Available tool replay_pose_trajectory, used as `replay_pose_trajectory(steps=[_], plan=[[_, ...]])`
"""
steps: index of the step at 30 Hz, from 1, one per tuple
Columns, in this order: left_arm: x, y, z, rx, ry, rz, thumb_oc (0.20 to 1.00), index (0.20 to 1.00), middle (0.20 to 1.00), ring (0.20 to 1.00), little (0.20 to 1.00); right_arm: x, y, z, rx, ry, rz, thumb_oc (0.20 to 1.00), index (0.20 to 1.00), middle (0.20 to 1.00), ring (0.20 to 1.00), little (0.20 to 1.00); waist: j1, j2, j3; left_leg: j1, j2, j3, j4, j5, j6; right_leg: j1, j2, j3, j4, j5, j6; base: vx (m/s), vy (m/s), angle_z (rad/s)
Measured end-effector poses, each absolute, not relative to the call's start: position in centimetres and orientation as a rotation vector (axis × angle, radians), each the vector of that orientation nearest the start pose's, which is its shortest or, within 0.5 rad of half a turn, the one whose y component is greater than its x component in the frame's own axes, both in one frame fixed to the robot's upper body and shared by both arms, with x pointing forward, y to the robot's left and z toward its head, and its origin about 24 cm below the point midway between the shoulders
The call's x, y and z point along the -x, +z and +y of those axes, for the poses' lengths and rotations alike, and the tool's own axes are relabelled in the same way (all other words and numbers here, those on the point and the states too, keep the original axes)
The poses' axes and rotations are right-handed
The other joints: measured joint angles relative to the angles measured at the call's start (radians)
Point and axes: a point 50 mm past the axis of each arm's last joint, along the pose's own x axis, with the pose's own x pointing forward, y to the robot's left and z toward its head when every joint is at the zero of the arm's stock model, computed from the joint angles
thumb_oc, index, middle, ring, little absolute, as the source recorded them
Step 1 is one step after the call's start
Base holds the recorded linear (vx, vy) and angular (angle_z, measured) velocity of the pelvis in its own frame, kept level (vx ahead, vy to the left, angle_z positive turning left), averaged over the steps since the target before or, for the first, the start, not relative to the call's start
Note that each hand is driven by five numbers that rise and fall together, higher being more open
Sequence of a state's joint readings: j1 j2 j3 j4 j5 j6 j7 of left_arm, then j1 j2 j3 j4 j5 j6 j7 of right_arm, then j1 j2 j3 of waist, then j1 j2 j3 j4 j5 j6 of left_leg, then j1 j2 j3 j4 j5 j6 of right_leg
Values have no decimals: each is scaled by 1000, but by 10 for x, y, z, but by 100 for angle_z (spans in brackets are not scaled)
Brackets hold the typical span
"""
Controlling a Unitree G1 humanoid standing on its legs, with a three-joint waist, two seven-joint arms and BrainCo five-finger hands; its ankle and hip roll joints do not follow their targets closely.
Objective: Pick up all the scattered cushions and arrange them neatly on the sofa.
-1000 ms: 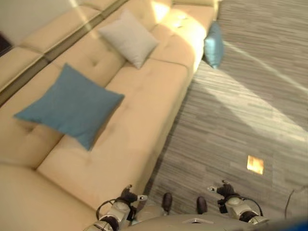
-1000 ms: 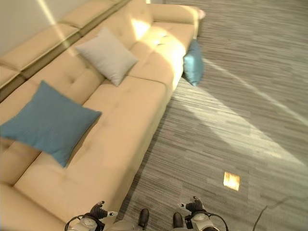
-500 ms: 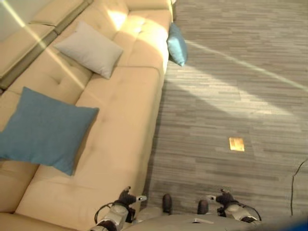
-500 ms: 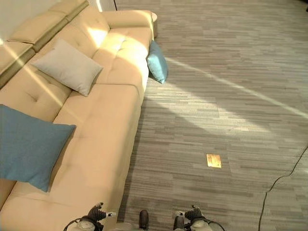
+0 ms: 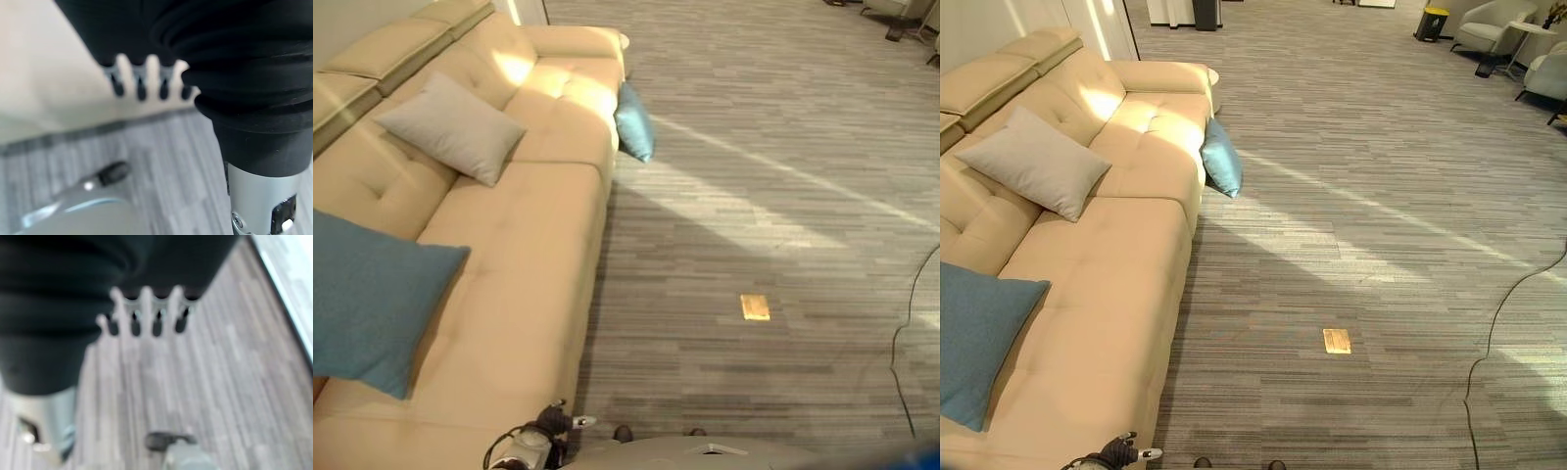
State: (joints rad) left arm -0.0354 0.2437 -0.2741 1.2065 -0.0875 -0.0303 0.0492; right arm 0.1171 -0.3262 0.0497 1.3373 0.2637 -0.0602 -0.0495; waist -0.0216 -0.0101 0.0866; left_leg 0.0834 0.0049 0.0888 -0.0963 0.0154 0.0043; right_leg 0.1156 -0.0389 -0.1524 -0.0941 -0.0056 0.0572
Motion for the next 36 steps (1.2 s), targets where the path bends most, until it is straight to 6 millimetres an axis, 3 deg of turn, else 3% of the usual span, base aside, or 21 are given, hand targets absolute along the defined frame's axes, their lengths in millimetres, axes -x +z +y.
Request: replay_pose_trajectory(steps=[3, 4, 8, 11, 13, 15, 17, 18, 19, 20, 21, 22, 23, 24, 26, 27, 28, 29, 32, 34, 36], plan=[[-129, -152, 220, -333, -13, 1083, 1000, 1000, 1000, 1000, 1000, -30, -156, -283, 131, -406, 1302, 1000, 1000, 1000, 1000, 1000, -20, 21, 9, 0, 7, 4, 15, 3, 0, -10, 6, 1, -1, -7, -11, -134, -202, 0], [-141, -149, 215, -347, -36, 1051, 1000, 1000, 1000, 1000, 1000, -34, -155, -283, 125, -411, 1284, 1000, 1000, 1000, 1000, 1000, -22, 22, 24, -57, 19, 6, 86, -17, -29, -49, 13, 2, 32, -22, -25, -224, -320, 5], [-173, -137, 208, -361, -61, 963, 1000, 1000, 1000, 1000, 1000, -37, -156, -281, 95, -441, 1277, 1000, 1000, 1000, 1000, 1000, -15, -28, 104, -158, 16, -2, 259, 18, -98, -48, 3, 7, 18, -18, -72, 0, -123, 14], [-165, -143, 192, -349, -109, 978, 1000, 1000, 1000, 1000, 1000, -37, -150, -299, 144, -503, 1266, 1000, 1000, 1000, 1000, 1000, -17, -27, 114, -192, -18, -72, 341, -3, -100, -4, 9, 12, -2, -19, -116, 134, -45, -6], [-162, -145, 188, -345, -122, 984, 1000, 1000, 1000, 1000, 1000, -46, -146, -305, 172, -515, 1246, 1000, 1000, 1000, 1000, 1000, -17, 1, 112, -204, -76, -47, 222, 10, -67, 4, 15, 19, -3, -30, -127, 328, -37, -8], [-152, -149, 189, -334, -115, 1008, 1000, 1000, 1000, 1000, 1000, -71, -144, -302, 198, -476, 1200, 1000, 1000, 1000, 1000, 1000, -7, 21, 117, -221, -117, -49, 46, 64, -82, 20, 33, 59, -3, -43, -123, 397, 9, -61], [-140, -152, 196, -298, -69, 1039, 1000, 1000, 1000, 1000, 1000, -80, -143, -300, 233, -431, 1177, 1000, 1000, 1000, 1000, 1000, 46, 52, 110, -204, -96, -65, 100, 66, -34, 82, 60, 143, -4, -80, -128, 400, 80, -135], [-132, -154, 196, -292, -64, 1058, 1000, 1000, 1000, 1000, 1000, -69, -147, -295, 249, -399, 1211, 1000, 1000, 1000, 1000, 1000, 34, 46, 64, -178, -103, -39, 133, 42, 61, 108, 48, 157, 18, -142, -103, 362, 31, -109], [-134, -154, 197, -278, -54, 1051, 1000, 1000, 1000, 1000, 1000, -66, -149, -291, 256, -374, 1236, 1000, 1000, 1000, 1000, 1000, 31, 49, 73, -100, -107, -23, 54, 43, 100, 61, 42, 155, 174, -184, -38, 297, 1, -115], [-143, -150, 203, -288, -42, 1030, 1000, 1000, 1000, 1000, 1000, -89, -148, -281, 273, -297, 1171, 1000, 1000, 1000, 1000, 1000, 38, 67, 85, -64, -66, 9, 41, 24, 93, -254, 53, 122, 797, -193, 114, 314, -35, -77], [-158, -142, 211, -320, -37, 988, 1000, 1000, 1000, 1000, 1000, -97, -148, -271, 265, -254, 1139, 1000, 1000, 1000, 1000, 1000, 12, 34, 97, -47, -86, 3, 62, -4, 52, -519, 17, 120, 1096, -156, 169, 474, -110, -7], [-169, -138, 206, -333, -65, 951, 1000, 1000, 1000, 1000, 1000, -97, -147, -276, 261, -277, 1134, 1000, 1000, 1000, 1000, 1000, 8, 19, 112, 11, -111, -18, 66, -86, 75, -606, -35, 105, 946, -123, 108, 543, -163, 52], [-151, -146, 213, -335, -44, 1020, 1000, 1000, 1000, 1000, 1000, -96, -149, -270, 228, -289, 1142, 1000, 1000, 1000, 1000, 1000, 7, 9, 113, 89, -149, 4, 86, -192, 83, -593, -124, -62, 455, -79, -12, 959, -539, 24], [-142, -150, 210, -302, -24, 1049, 1000, 1000, 1000, 1000, 1000, -91, -150, -271, 225, -291, 1155, 1000, 1000, 1000, 1000, 1000, 3, 38, 100, 145, -150, -1, 93, -257, 55, -568, -101, -114, 232, -48, -44, 771, -506, 0], [-135, -154, 201, -267, -25, 1073, 1000, 1000, 1000, 1000, 1000, -77, -153, -274, 226, -304, 1200, 1000, 1000, 1000, 1000, 1000, -20, 87, 71, 191, -105, -27, 106, -292, -28, -522, -9, -106, 132, -23, -23, 493, -379, 18], [-133, -154, 203, -271, -26, 1075, 1000, 1000, 1000, 1000, 1000, -73, -154, -271, 220, -300, 1216, 1000, 1000, 1000, 1000, 1000, -26, 90, 56, 217, -105, -18, 130, -279, -26, -484, 32, -102, 132, 8, -62, 219, -285, 37], [-132, -155, 200, -260, -23, 1080, 1000, 1000, 1000, 1000, 1000, -64, -156, -272, 225, -299, 1238, 1000, 1000, 1000, 1000, 1000, -47, 56, 31, 250, -121, -23, 213, -253, -66, -400, 49, -13, 103, 158, -200, 181, -299, 36], [-132, -157, 192, -242, -36, 1081, 1000, 1000, 1000, 1000, 1000, -61, -155, -274, 232, -303, 1246, 1000, 1000, 1000, 1000, 1000, -43, 49, 27, 235, -120, -29, 322, -238, -92, -357, 48, 21, 100, 218, -233, 214, -472, 33], [-161, -145, 183, -243, -67, 971, 1000, 1000, 1000, 1000, 1000, -78, -151, -276, 237, -301, 1184, 1000, 1000, 1000, 1000, 1000, 8, -22, 27, -188, -6, -40, 896, -162, -118, -170, 27, 31, 48, 88, -214, 212, -473, 5], [-159, -146, 187, -252, -62, 981, 1000, 1000, 1000, 1000, 1000, -86, -151, -272, 226, -297, 1166, 1000, 1000, 1000, 1000, 1000, 17, -64, 49, -330, 0, -28, 808, -125, -104, -82, -19, 41, 13, 51, -198, 358, -196, -23], [-156, -148, 181, -233, -68, 986, 1000, 1000, 1000, 1000, 1000, -82, -149, -282, 251, -314, 1191, 1000, 1000, 1000, 1000, 1000, 17, -3, 78, -373, -31, -19, 410, -26, -104, 44, -33, 47, -3, -54, -144, 523, -216, -30]])
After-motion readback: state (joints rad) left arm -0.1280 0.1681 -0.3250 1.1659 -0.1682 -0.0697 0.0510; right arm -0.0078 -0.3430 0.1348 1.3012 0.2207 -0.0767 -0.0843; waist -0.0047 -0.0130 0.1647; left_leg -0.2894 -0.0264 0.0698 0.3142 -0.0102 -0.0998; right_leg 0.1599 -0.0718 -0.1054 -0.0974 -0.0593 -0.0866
